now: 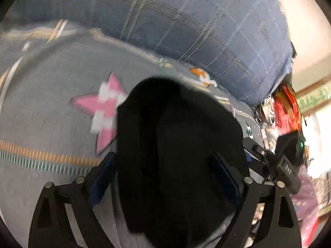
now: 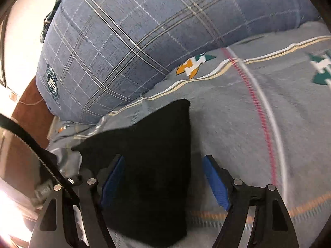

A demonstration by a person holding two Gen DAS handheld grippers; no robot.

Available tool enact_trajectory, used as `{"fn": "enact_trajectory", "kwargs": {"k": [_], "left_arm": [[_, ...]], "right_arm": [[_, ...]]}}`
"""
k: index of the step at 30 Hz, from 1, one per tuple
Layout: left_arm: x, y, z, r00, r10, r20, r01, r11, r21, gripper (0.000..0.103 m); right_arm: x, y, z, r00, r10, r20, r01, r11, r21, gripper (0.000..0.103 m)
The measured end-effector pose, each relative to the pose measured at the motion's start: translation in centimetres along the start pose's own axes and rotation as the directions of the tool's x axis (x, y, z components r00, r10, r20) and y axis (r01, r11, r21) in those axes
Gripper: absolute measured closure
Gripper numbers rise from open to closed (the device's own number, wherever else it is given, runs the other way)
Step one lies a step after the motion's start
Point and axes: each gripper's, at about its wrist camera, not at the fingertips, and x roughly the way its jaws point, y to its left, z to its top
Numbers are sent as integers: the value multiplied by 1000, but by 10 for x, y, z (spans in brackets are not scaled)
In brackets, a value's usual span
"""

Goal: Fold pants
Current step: 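Lower both grippers onto the folded black pants from either side, then close both grippers on the folded pants and lift them slightly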

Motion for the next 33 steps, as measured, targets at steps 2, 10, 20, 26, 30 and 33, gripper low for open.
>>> {"fn": "enact_trajectory", "kwargs": {"k": [2, 10, 20, 26, 30, 33], "left_arm": [[7, -9, 2, 1000, 19, -12, -19, 999, 26, 8], [-22, -22, 2, 999, 15, 40, -15, 1000, 4, 47], [-99, -39, -19, 988, -14, 152, 19, 999, -30, 49], [-115, 15, -29, 986, 70, 151, -47, 988, -149, 49], [-97, 64, -35, 978, 194, 72, -173, 957, -233, 49], [-120, 77, -41, 989, 95, 114, -60, 958, -280, 49]], "right_arm": [[15, -2, 5, 999, 41, -32, -40, 999, 19, 22], [0, 19, 5, 998, 65, 0, -65, 998, -9, 68], [-43, 102, -11, 975, 222, -11, -222, 969, -108, 72], [-15, 108, -30, 959, 277, -52, -279, 959, -45, 72], [28, 103, -44, 993, 73, -88, -81, 992, -93, 65], [27, 99, -54, 998, 1, -70, -9, 994, -107, 59]]}}
